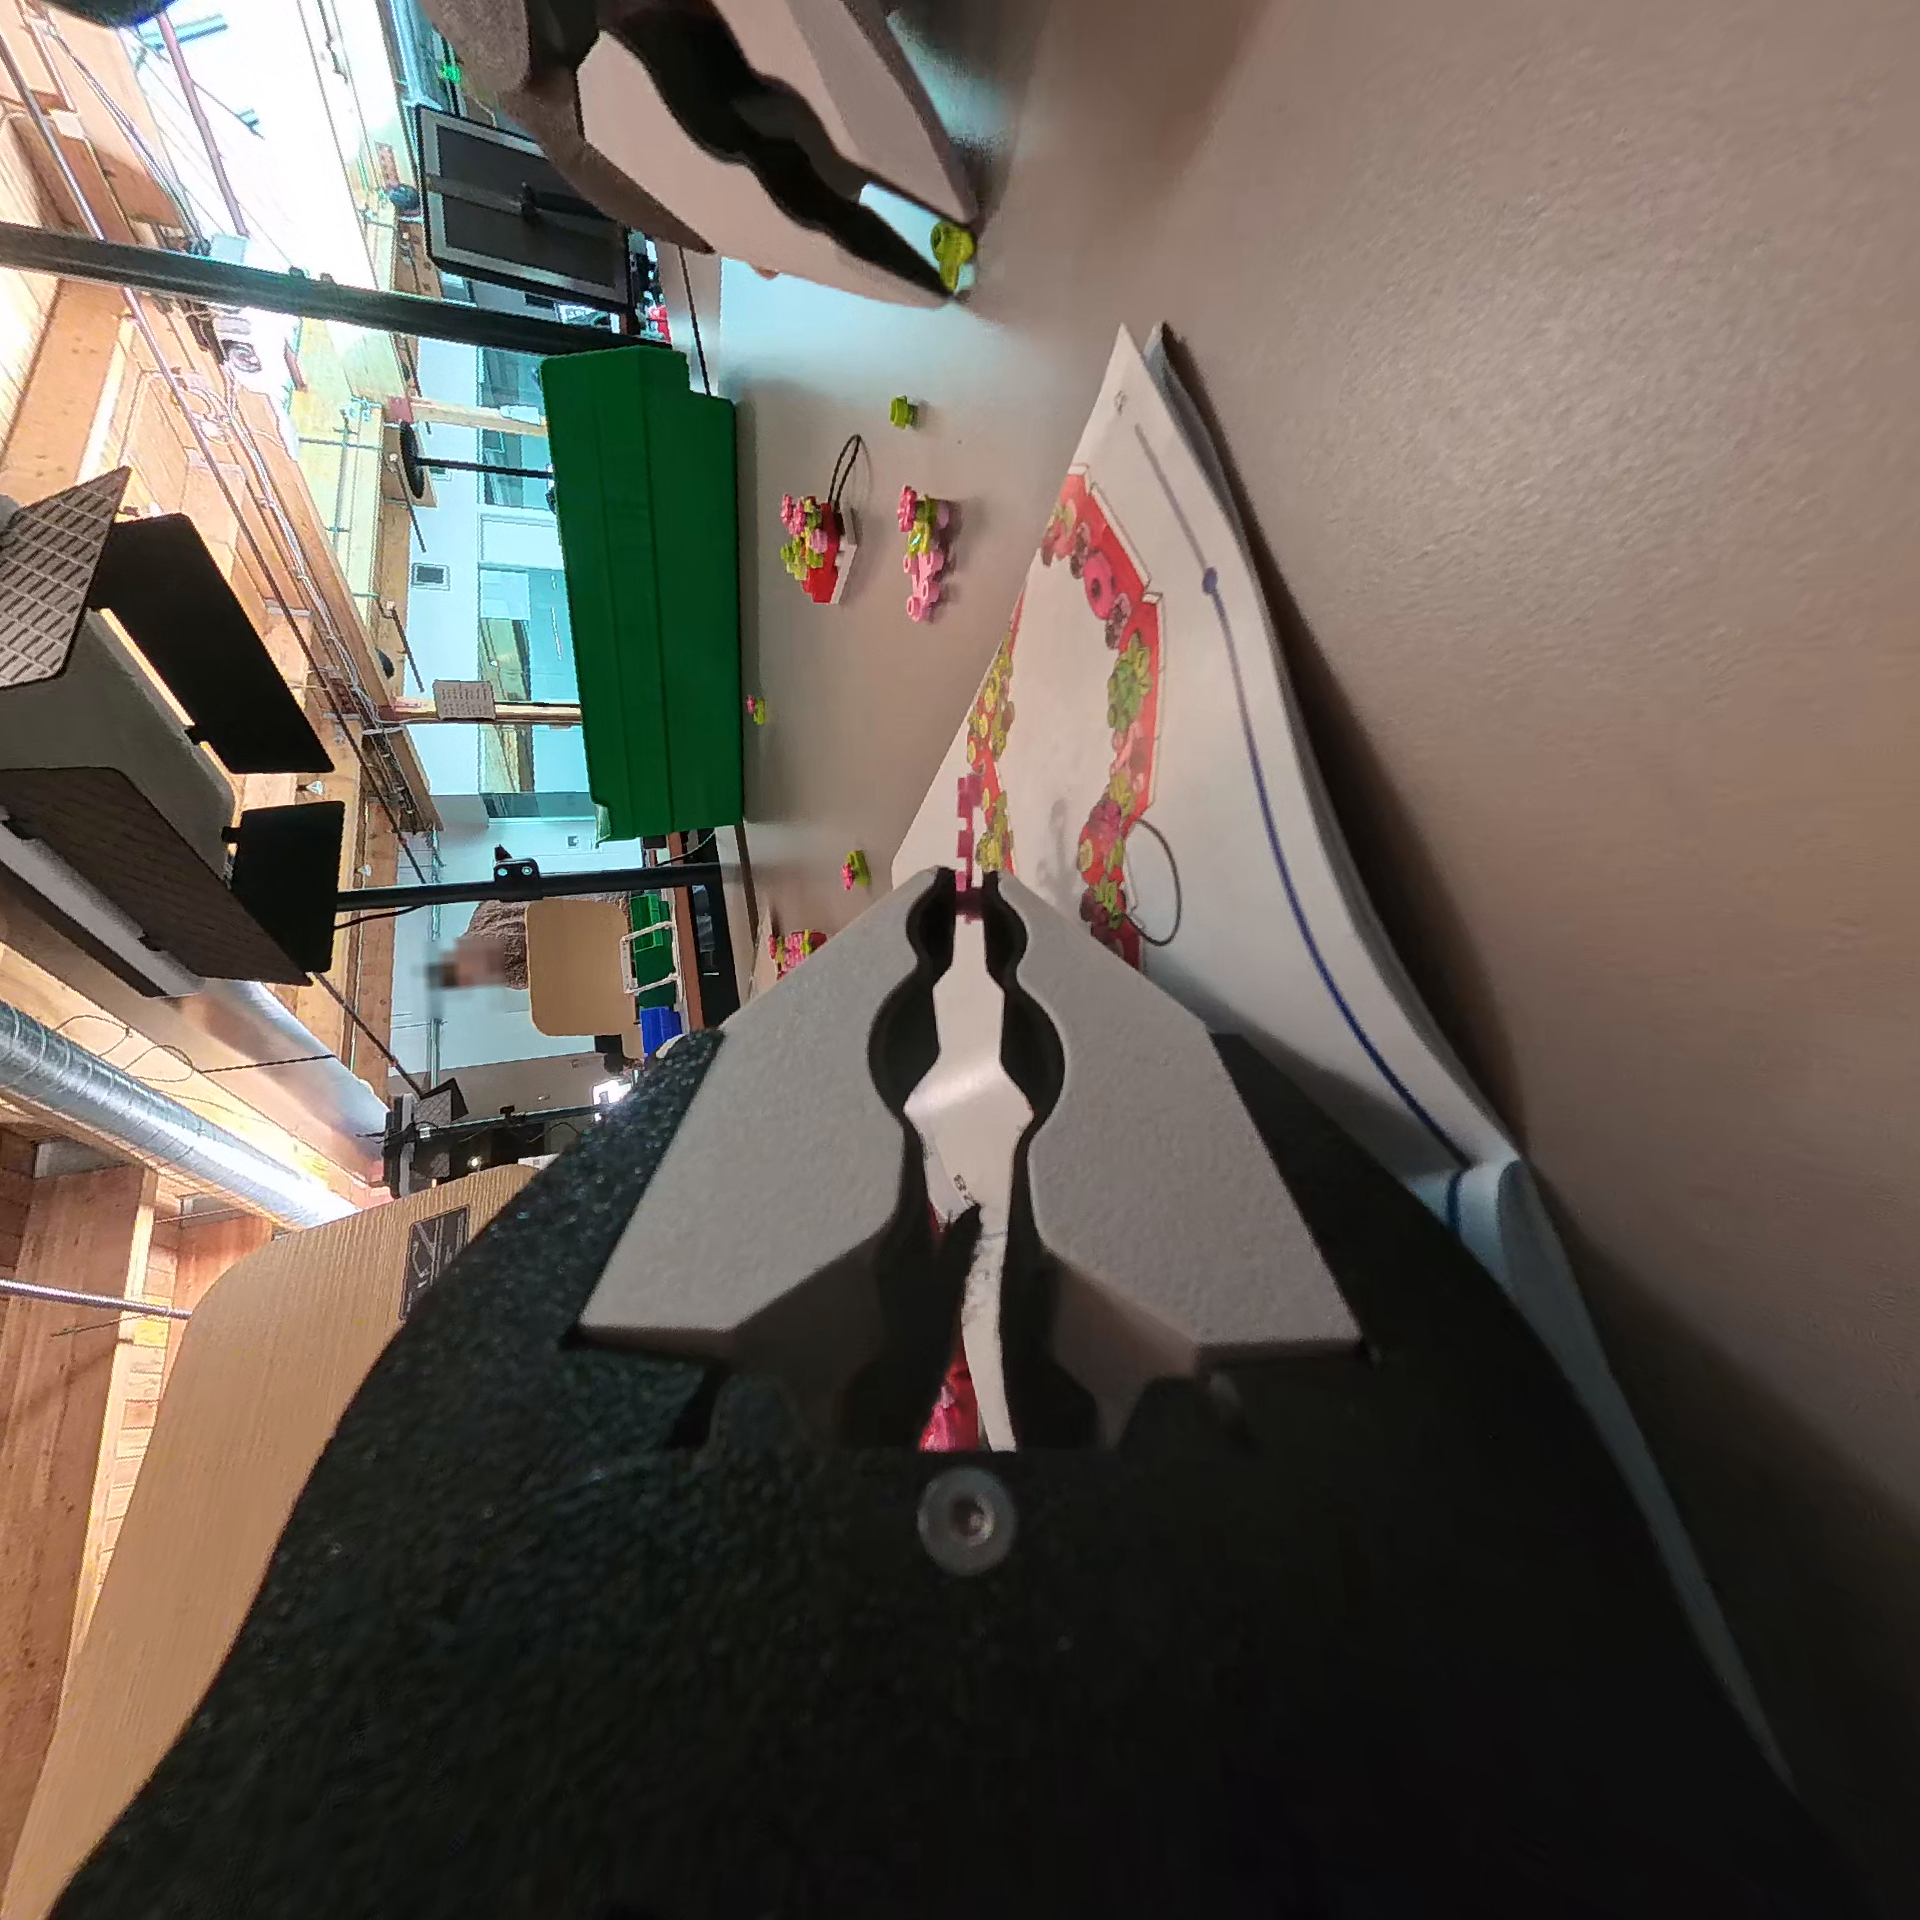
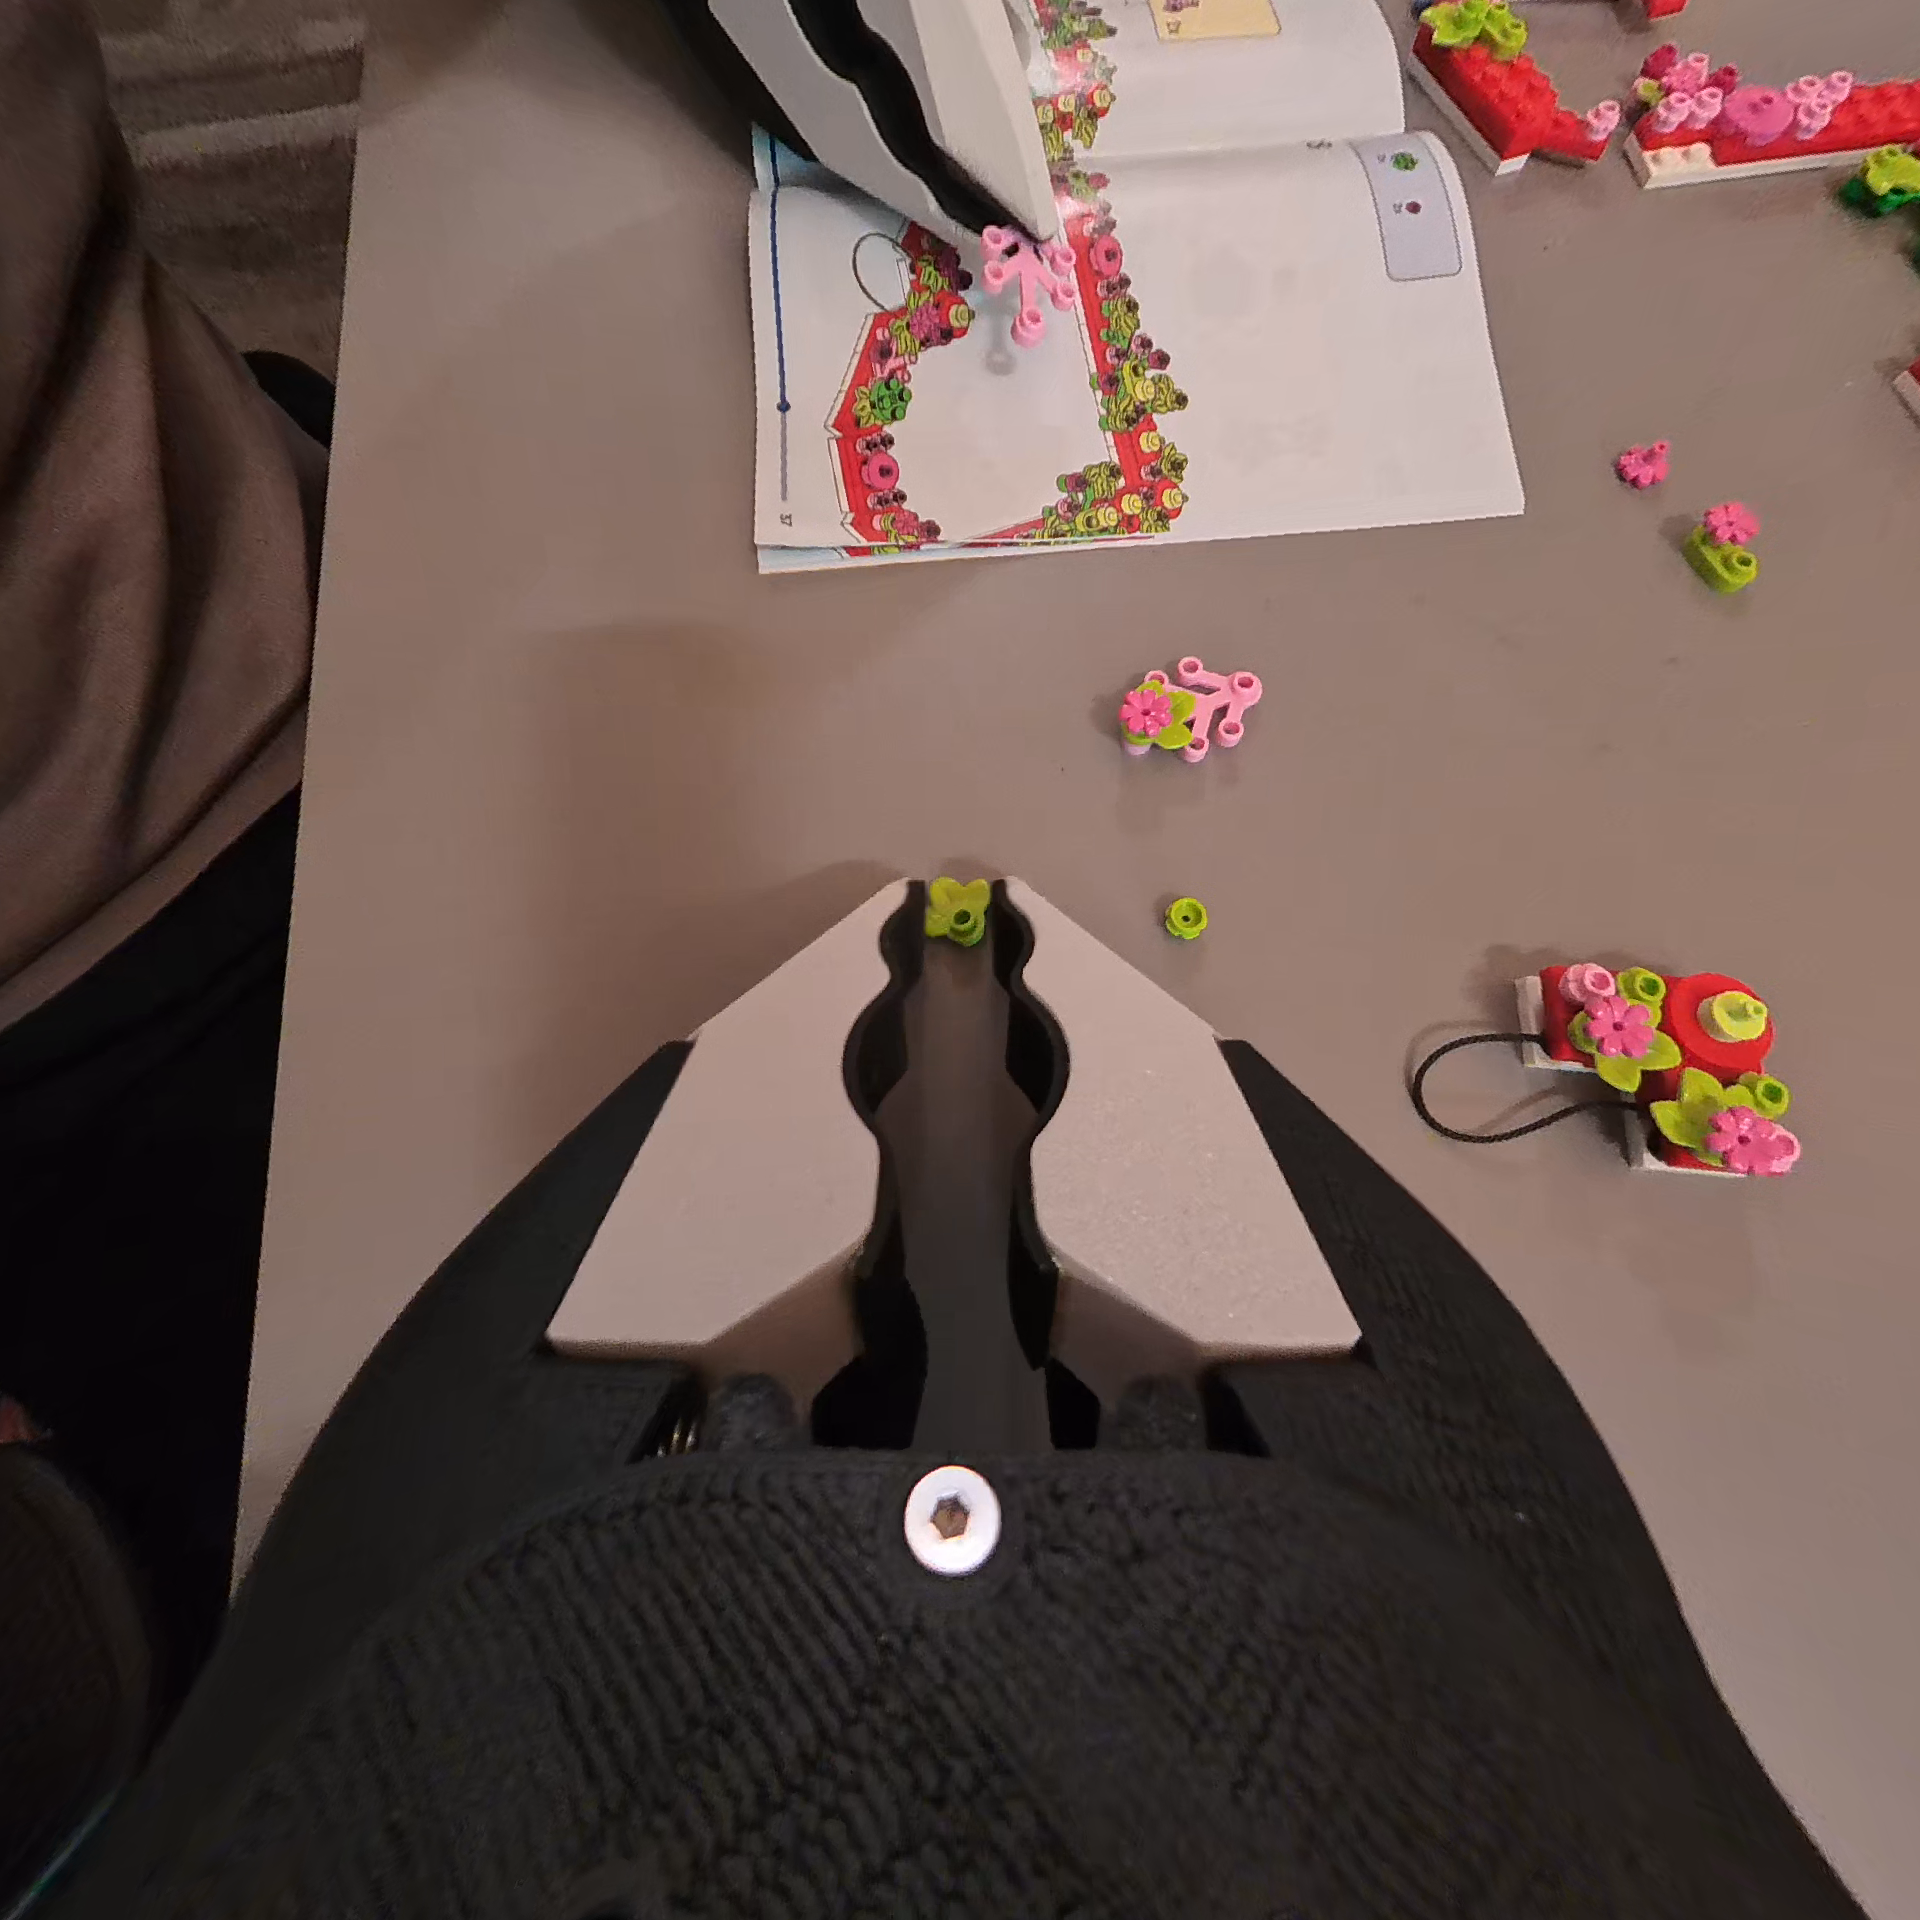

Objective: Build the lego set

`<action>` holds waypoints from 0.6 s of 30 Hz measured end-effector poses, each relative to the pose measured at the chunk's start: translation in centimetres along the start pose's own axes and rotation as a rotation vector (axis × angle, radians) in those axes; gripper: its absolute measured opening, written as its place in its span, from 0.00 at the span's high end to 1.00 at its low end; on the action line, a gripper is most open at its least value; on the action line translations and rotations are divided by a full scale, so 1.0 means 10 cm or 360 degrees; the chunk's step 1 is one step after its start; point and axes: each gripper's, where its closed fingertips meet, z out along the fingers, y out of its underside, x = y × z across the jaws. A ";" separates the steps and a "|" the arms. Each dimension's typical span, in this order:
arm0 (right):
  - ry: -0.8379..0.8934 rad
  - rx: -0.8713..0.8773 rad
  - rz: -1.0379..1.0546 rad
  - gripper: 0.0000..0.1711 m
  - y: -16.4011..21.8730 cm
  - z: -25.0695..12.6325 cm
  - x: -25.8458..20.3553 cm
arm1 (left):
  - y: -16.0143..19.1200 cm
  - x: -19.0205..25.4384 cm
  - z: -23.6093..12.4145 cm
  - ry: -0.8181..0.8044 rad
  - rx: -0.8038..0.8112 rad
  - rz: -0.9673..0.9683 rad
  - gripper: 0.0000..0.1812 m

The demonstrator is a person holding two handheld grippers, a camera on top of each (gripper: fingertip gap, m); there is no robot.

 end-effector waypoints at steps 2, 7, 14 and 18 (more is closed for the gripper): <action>0.0006 -0.0001 0.0009 0.94 0.00 0.00 0.00 | 0.00 0.00 0.00 0.0001 0.0001 -0.0001 0.98; 0.0110 0.0035 0.0179 0.94 -0.06 0.02 0.13 | -0.01 -0.05 0.01 -0.0046 0.0000 -0.0027 0.98; 0.0080 0.0571 0.0739 0.95 -0.89 0.24 0.17 | -0.11 -0.16 0.01 -0.0202 0.0003 0.0080 0.99; -0.0105 0.0839 0.1227 0.95 -1.18 0.36 0.20 | -0.14 -0.23 -0.01 -0.0261 -0.0002 0.0072 0.98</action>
